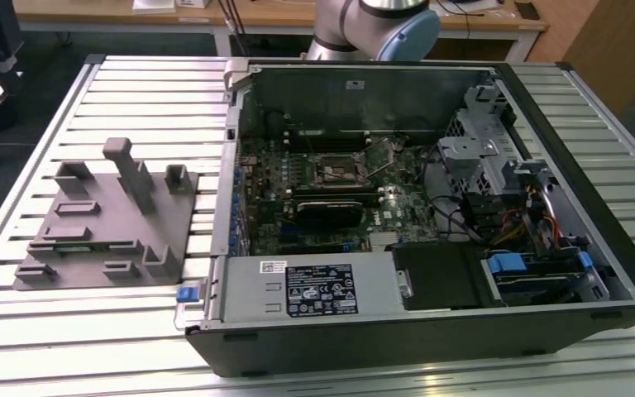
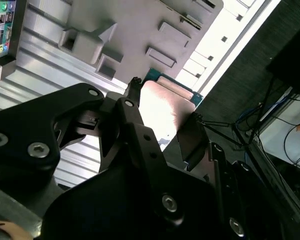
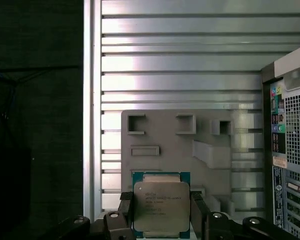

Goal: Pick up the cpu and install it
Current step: 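Pick up the cpu and move it towards the insertion slot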

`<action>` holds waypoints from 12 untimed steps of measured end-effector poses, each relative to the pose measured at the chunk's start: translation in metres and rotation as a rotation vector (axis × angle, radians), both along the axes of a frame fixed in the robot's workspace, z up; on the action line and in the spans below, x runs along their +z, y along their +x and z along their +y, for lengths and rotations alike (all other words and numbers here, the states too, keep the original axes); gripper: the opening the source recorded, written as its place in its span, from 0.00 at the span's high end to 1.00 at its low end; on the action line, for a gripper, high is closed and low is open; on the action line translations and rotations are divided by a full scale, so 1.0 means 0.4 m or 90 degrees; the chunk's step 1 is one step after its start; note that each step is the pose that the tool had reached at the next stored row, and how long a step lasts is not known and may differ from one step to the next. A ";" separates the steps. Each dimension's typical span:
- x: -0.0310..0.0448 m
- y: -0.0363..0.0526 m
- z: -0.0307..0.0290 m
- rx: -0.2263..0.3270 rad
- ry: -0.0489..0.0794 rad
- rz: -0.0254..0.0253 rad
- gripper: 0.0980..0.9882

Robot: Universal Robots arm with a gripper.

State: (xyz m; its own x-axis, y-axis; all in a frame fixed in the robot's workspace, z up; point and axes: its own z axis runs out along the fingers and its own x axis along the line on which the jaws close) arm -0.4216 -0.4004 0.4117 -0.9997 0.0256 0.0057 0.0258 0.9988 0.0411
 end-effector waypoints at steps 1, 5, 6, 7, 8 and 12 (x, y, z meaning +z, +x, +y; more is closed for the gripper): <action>0.000 0.007 0.000 0.000 0.000 0.0000 0.50; 0.000 0.034 0.000 0.000 0.000 -0.0001 0.50; 0.000 0.042 0.000 0.000 0.000 0.0000 0.50; 0.000 0.050 0.000 0.000 0.000 0.0000 0.50; 0.000 0.056 0.000 0.000 0.000 -0.0001 0.50; 0.000 0.083 0.000 0.000 0.000 -0.0001 0.50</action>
State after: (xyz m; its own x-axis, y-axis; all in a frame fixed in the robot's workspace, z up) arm -0.3882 -0.4004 0.4116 -0.9997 0.0256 0.0056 0.0258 0.9988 0.0411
